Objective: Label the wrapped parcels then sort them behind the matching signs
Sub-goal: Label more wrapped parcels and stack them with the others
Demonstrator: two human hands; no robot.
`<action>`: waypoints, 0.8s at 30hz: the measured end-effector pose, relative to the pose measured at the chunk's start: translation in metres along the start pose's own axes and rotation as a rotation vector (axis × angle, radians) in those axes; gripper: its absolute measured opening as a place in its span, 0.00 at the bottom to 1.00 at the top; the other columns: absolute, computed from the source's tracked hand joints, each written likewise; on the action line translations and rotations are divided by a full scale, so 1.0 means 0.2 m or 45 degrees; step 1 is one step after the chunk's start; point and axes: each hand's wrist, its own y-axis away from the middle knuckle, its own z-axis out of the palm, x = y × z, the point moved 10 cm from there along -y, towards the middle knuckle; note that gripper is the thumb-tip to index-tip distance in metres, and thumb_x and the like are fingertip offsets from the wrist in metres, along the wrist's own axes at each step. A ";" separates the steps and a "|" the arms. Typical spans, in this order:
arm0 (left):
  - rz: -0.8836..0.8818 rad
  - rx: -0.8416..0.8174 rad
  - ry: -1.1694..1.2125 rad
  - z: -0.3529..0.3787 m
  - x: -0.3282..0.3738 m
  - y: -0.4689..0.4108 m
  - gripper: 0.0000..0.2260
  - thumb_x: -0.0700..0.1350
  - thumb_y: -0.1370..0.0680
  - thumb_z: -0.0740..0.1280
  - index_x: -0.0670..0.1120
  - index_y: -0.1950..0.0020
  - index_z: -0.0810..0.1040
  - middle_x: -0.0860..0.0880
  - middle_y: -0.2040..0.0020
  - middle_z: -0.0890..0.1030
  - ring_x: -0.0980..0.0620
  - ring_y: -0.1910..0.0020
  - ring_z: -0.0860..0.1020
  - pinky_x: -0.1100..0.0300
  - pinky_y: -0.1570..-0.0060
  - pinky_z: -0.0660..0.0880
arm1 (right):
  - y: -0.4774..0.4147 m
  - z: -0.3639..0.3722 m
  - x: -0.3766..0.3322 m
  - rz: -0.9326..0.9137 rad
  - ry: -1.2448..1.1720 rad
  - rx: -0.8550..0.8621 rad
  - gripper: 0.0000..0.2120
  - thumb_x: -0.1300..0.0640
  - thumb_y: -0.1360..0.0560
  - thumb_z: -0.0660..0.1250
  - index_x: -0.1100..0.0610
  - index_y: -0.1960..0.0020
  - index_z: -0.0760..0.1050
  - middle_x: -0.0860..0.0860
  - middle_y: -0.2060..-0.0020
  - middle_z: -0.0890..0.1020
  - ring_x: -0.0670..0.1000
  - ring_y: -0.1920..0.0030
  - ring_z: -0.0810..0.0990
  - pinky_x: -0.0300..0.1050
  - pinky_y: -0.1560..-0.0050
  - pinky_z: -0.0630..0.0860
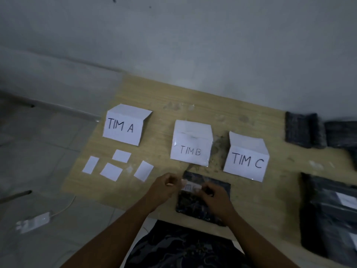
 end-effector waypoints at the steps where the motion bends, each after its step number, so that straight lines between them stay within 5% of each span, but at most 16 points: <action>1: 0.033 -0.030 -0.082 0.03 0.01 -0.02 0.08 0.48 0.25 0.71 0.46 0.49 0.79 0.50 0.50 0.82 0.53 0.52 0.79 0.64 0.58 0.74 | 0.02 -0.02 0.05 0.042 -0.026 0.008 0.09 0.51 0.24 0.68 0.52 0.61 0.77 0.51 0.69 0.78 0.48 0.67 0.78 0.36 0.64 0.73; 4: 0.079 -0.104 -0.270 0.14 0.01 -0.06 0.05 0.45 0.25 0.72 0.47 0.53 0.78 0.51 0.54 0.81 0.52 0.54 0.79 0.66 0.57 0.74 | 0.07 -0.08 0.18 0.182 -0.048 0.069 0.14 0.51 0.26 0.71 0.62 0.59 0.78 0.57 0.67 0.80 0.49 0.66 0.79 0.37 0.63 0.74; 8: 0.131 -0.086 -0.467 0.21 0.00 -0.09 0.04 0.46 0.25 0.71 0.47 0.56 0.77 0.52 0.58 0.80 0.56 0.58 0.79 0.68 0.60 0.72 | 0.12 -0.12 0.31 0.324 -0.020 0.146 0.12 0.51 0.25 0.70 0.60 0.57 0.79 0.56 0.63 0.82 0.51 0.61 0.81 0.47 0.58 0.76; 12: 0.185 -0.073 -0.609 0.27 0.02 -0.06 0.08 0.46 0.24 0.69 0.42 0.52 0.78 0.45 0.55 0.81 0.52 0.58 0.78 0.65 0.59 0.72 | 0.14 -0.13 0.34 0.382 0.051 0.191 0.07 0.52 0.24 0.68 0.56 0.55 0.77 0.52 0.61 0.79 0.50 0.59 0.77 0.38 0.64 0.69; 15: 0.226 0.029 -0.731 0.25 0.02 -0.07 0.09 0.47 0.24 0.69 0.43 0.50 0.76 0.46 0.53 0.77 0.51 0.57 0.75 0.62 0.58 0.72 | 0.13 -0.12 0.34 0.387 0.122 0.193 0.07 0.52 0.23 0.67 0.57 0.54 0.77 0.54 0.59 0.79 0.50 0.58 0.76 0.41 0.59 0.68; 21: 0.117 0.108 -0.882 0.23 -0.03 -0.07 0.23 0.55 0.27 0.70 0.46 0.37 0.68 0.45 0.39 0.66 0.44 0.39 0.67 0.53 0.46 0.72 | 0.14 -0.14 0.32 0.353 0.242 0.311 0.14 0.47 0.23 0.66 0.59 0.50 0.73 0.56 0.57 0.78 0.53 0.59 0.76 0.49 0.60 0.75; 24: 0.022 0.146 -0.861 0.22 -0.06 -0.08 0.32 0.63 0.28 0.69 0.45 0.34 0.63 0.44 0.37 0.65 0.42 0.38 0.68 0.50 0.45 0.73 | 0.19 -0.18 0.35 0.409 0.289 0.439 0.20 0.42 0.24 0.65 0.56 0.42 0.70 0.54 0.48 0.72 0.54 0.51 0.75 0.49 0.54 0.75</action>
